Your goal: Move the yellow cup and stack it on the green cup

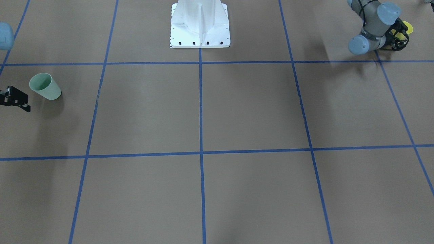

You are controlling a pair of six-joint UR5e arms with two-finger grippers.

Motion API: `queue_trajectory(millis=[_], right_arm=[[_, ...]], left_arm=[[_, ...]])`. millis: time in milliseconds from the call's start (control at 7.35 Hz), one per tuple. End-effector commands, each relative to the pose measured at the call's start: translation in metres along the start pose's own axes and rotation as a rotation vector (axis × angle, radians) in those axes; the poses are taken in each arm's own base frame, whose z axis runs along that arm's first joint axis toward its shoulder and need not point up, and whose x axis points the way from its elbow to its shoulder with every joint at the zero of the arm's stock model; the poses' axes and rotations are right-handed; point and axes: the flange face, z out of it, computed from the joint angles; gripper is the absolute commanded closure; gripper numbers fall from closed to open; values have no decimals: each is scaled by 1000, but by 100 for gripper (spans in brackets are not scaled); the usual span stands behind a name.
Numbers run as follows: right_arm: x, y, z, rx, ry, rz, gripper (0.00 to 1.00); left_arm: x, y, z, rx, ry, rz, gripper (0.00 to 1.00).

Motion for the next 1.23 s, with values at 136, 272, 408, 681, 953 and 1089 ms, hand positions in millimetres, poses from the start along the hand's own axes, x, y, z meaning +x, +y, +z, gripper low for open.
queue_trajectory(millis=[136,272,408,681,953,1089], right_arm=[[-1,0,0,-1,-2,1,0],[-1,0,0,-1,-2,1,0],[-2,0,1,-2,-3,-1,0],[-4,0,-1,1,-4,-4,0],[-7,-1,-4,7,-8,-10,0],[-10,-1,-6,12,-10,-15,0]], left_arm=[[-7,1,18,4,31,-7,35],[-4,-12,34,6,35,0,60],[-1,-24,49,4,35,23,69],[6,-46,71,36,46,68,70],[26,-61,86,83,202,116,72],[37,-59,92,93,283,162,72]])
